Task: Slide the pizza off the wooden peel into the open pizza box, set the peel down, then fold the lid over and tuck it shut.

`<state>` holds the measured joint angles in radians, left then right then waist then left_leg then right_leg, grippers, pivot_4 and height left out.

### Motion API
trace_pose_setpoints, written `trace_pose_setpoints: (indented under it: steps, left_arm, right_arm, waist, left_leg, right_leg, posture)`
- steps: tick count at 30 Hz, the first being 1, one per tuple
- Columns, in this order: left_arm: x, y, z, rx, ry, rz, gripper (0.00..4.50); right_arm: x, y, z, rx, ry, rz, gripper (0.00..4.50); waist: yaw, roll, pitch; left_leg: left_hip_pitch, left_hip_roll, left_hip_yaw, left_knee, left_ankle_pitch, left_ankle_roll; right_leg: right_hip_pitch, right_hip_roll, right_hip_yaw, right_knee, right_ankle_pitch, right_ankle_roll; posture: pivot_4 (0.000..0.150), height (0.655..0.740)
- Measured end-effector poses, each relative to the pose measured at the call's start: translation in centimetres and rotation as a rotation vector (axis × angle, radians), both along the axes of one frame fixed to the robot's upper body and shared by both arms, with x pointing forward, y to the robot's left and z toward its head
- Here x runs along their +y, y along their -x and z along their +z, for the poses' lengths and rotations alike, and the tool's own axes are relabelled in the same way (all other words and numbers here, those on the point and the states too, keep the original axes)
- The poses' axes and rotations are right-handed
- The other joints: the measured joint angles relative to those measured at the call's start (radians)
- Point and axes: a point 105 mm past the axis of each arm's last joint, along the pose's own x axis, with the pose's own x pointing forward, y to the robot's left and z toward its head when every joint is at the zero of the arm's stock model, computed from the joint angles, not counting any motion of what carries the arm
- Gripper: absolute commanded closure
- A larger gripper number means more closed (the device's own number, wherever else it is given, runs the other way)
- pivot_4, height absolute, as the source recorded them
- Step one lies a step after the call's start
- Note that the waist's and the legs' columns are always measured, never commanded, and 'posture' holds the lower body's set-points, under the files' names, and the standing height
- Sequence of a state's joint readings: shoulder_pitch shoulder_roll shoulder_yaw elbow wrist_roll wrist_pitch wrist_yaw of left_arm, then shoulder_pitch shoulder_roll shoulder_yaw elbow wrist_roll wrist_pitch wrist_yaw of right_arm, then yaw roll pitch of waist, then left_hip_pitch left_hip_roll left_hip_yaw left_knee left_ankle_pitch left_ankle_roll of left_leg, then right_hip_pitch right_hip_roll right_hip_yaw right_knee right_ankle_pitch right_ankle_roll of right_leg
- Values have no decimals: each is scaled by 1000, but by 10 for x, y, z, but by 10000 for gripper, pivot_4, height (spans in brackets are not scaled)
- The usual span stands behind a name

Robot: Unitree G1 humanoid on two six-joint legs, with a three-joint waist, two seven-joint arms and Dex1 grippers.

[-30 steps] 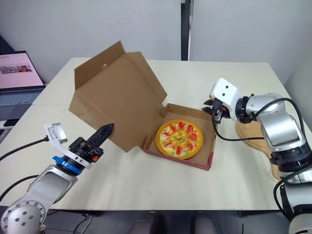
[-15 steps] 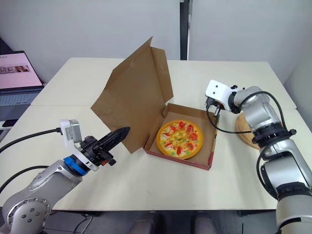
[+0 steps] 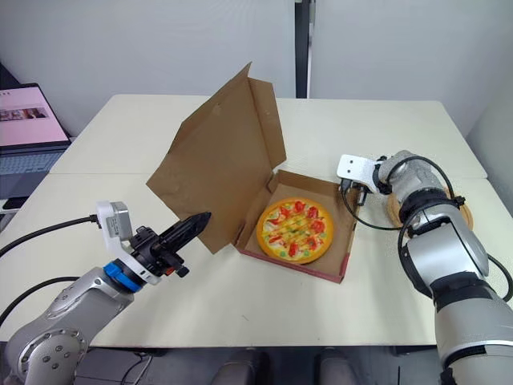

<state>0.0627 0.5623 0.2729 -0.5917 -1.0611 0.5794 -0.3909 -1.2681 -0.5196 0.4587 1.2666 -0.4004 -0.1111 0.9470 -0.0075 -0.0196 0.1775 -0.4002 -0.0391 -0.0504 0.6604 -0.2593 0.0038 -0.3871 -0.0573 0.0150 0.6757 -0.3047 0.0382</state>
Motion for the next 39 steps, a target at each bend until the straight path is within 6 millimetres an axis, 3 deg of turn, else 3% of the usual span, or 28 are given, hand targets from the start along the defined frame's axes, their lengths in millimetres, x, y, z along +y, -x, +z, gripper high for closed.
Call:
trace_pose_setpoints:
  steps: [6,13,17,21,25,34,37,39]
  left_arm:
    - [9,-22,6,-48,-66,-8,45000]
    - [3,-60,16,-112,-131,-79,45000]
    - [-6,-82,24,-150,-151,-132,45000]
    - [-25,-110,35,-191,-144,-200,45000]
    - [-43,-126,40,-219,-140,-269,45000]
    - [-46,-139,33,-219,-175,-306,45000]
    - [-44,-141,30,-219,-189,-304,45000]
    - [-43,-142,29,-217,-199,-307,45000]
  right_arm:
    - [-1,19,-6,163,-7,100,44607]
    - [-6,52,-19,258,5,237,44607]
    - [-7,81,-25,301,-21,255,44607]
    - [3,115,-25,324,-89,262,44607]
    - [8,141,-21,334,-152,235,44607]
    - [5,149,-14,238,-294,79,44607]
    - [-2,147,1,158,-372,10,39038]
    - [-10,147,14,100,-441,-36,32476]
  waist:
    - [1,1,0]
    - [12,0,0]
    - [15,0,0]
    - [17,0,1]
    - [15,-1,1]
    - [9,-2,2]
    - [9,-2,2]
    - [15,-2,2]
  left_leg:
    - [1,0,-1,0,0,1]
    - [0,-1,-4,1,0,-1]
    - [-2,-1,-4,1,1,-2]
    - [-2,-1,-4,1,1,-2]
    - [-2,-1,-4,2,0,-2]
    - [-2,-1,-4,2,0,-1]
    - [-2,-1,-4,2,0,-1]
    - [-2,-1,-5,2,0,-1]
  right_leg:
    - [0,0,0,2,0,0]
    - [0,0,-3,3,0,0]
    - [-1,0,-4,2,0,0]
    - [-1,0,-3,2,0,0]
    - [-1,0,-3,2,0,0]
    - [-1,0,-3,3,0,1]
    - [-1,0,-3,3,0,1]
    - [-1,0,-3,3,0,1]
  posture:
    - [1500,7318]
    - [1500,7318]
    - [1500,7318]
    - [1500,7318]
    - [1500,7318]
    - [1500,7318]
    - [1500,7318]
    - [1500,7318]
